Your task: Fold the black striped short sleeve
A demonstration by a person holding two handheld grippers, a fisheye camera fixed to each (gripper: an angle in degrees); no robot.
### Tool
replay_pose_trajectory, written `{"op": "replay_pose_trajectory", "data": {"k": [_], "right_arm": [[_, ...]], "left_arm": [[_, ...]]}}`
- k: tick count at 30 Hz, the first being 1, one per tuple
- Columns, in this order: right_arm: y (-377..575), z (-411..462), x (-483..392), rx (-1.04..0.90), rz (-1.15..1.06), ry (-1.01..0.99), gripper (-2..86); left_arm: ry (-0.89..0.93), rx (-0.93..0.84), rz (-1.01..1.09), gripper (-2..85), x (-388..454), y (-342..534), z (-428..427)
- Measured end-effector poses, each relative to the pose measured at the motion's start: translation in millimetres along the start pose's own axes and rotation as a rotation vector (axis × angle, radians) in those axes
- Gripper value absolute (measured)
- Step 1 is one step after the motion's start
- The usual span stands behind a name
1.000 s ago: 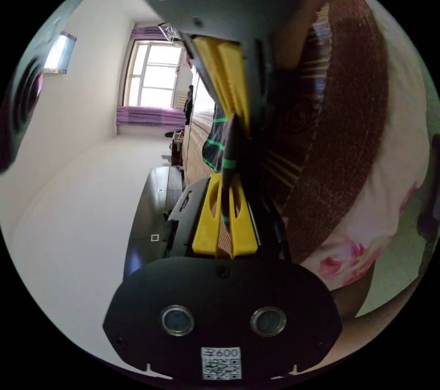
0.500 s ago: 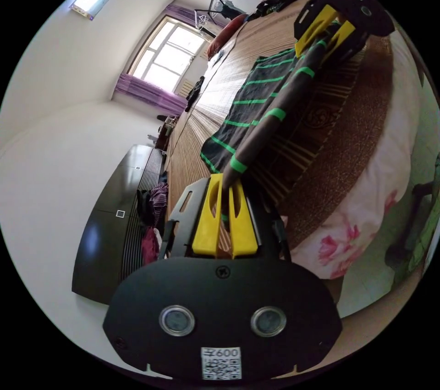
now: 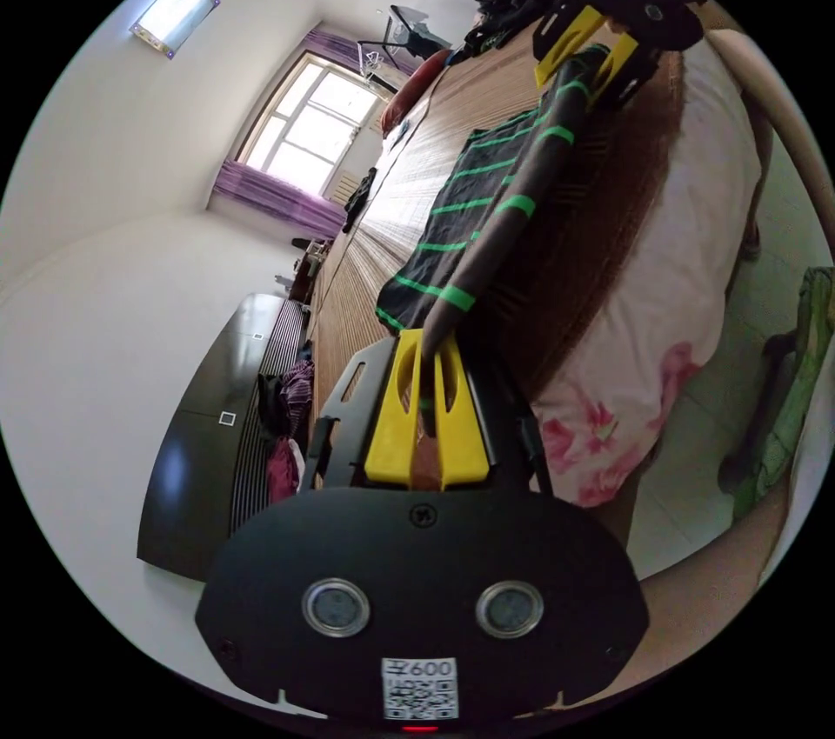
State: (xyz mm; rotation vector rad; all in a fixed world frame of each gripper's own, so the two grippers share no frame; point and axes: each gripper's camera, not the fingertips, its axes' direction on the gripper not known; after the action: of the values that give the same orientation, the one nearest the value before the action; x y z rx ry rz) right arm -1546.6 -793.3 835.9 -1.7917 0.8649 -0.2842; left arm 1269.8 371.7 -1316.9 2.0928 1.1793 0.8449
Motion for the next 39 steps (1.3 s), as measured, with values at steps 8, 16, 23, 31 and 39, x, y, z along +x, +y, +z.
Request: {"op": "replay_pose_trajectory", "data": {"k": [8,16,23,31,39], "right_arm": [[11,-48,-22,0.016,-0.027,0.015,9.8],[-8,-104,-84,0.037,-0.243,0.255,10.8],[-32,-127,-90,0.084,-0.433,0.265,4.4],[-42,-233,-12,0.147,-0.463,-0.074,-0.4],[-55,-336,137,0.224,-0.330,-0.442,-0.8]], "left_arm": [[0.078,0.000,-0.072,1.3,92,46,-121],[0.146,-0.036,-0.097,1.2,153,118,-229],[0.159,-0.037,-0.081,1.1,166,204,-347],[0.345,-0.088,0.050,1.6,76,321,-504],[0.579,0.034,0.092,2.2,-143,449,-678]]}}
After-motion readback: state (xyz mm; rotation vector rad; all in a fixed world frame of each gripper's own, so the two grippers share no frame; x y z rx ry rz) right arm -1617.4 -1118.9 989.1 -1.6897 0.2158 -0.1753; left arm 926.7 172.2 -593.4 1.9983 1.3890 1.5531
